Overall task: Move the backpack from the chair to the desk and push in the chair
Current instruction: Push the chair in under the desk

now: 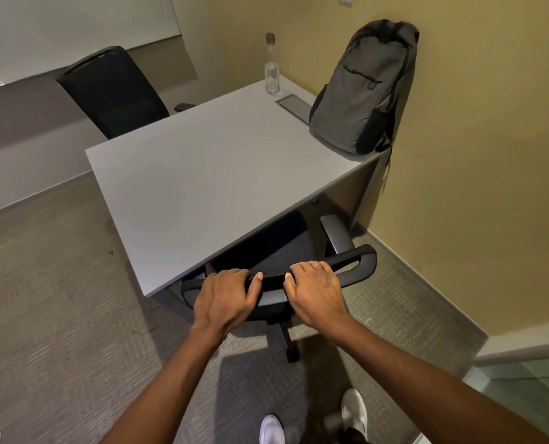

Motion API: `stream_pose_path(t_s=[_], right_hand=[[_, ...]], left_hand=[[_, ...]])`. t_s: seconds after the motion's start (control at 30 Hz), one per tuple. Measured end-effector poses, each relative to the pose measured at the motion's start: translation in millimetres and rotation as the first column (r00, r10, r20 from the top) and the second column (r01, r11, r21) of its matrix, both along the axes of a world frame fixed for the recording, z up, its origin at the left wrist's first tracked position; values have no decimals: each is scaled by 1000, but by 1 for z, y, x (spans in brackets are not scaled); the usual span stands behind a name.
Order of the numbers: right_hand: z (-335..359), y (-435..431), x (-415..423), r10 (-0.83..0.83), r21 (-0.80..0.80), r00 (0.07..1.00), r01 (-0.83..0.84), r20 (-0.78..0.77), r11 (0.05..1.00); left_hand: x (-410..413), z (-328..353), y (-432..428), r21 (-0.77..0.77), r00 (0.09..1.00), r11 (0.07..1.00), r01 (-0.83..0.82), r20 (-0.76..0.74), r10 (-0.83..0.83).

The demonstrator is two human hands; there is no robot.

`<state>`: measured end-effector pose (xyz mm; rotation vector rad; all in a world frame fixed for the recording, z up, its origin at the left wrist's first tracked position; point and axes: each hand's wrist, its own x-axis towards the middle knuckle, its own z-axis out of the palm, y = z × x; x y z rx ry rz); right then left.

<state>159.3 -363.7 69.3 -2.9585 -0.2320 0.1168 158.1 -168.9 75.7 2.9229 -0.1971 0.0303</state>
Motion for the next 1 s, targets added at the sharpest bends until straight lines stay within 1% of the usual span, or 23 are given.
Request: stream_pose_path(t_s=[0.23, 0.57, 1.0], right_hand=[[-2, -40, 46, 38, -12, 999, -38, 36, 999], [-7, -95, 115, 74, 43, 991, -79, 115, 996], [-9, -163, 205, 178, 85, 972, -193, 154, 978]], left_hand=[[33, 1, -40, 17, 998, 998, -62, 7, 62], [78, 3, -100, -8, 988, 988, -151, -24, 151], [143, -1, -173, -10, 954, 955, -297, -55, 296]])
